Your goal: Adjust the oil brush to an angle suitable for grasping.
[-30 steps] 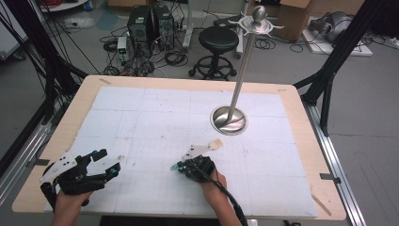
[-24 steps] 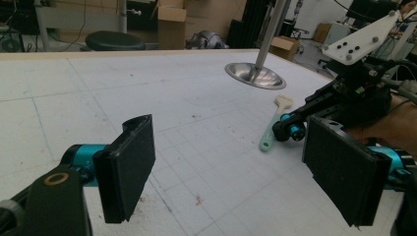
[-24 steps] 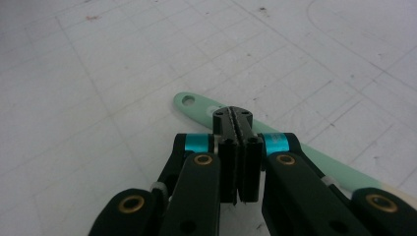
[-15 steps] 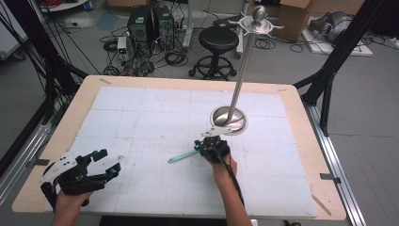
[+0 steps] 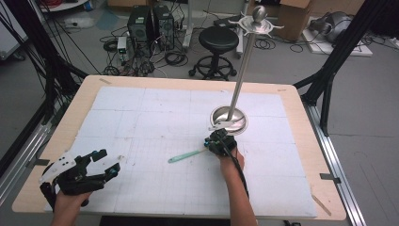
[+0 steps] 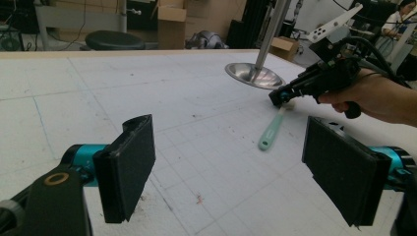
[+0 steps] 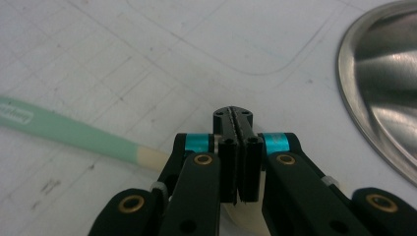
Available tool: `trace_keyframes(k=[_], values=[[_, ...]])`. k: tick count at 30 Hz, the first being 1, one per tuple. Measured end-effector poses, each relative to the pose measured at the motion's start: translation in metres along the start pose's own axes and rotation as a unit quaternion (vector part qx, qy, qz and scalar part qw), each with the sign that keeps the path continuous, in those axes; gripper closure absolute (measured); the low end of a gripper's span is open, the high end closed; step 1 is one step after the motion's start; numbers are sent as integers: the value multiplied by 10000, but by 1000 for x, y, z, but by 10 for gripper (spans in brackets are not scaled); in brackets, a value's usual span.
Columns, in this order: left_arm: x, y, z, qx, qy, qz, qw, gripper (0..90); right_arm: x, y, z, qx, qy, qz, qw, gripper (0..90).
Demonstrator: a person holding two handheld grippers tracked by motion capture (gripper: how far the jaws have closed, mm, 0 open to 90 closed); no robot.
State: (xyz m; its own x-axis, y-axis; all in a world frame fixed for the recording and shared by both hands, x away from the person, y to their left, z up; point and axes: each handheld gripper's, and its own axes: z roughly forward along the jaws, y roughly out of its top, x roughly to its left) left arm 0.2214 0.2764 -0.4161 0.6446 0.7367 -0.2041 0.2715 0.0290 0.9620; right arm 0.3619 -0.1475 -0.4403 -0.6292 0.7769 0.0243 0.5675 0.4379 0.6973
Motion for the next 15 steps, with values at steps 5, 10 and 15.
trace_keyframes(k=[5,10,15], values=[[0,0,0,12,-6,-4,10000,207,-3,-9,-16,218,-27,-73,9997,896],[-2,0,2,39,-10,19,10000,207,-10,-32,-36,127,35,138,9998,896],[-2,0,2,52,-8,41,10000,208,-13,-51,-52,36,34,276,9996,896]])
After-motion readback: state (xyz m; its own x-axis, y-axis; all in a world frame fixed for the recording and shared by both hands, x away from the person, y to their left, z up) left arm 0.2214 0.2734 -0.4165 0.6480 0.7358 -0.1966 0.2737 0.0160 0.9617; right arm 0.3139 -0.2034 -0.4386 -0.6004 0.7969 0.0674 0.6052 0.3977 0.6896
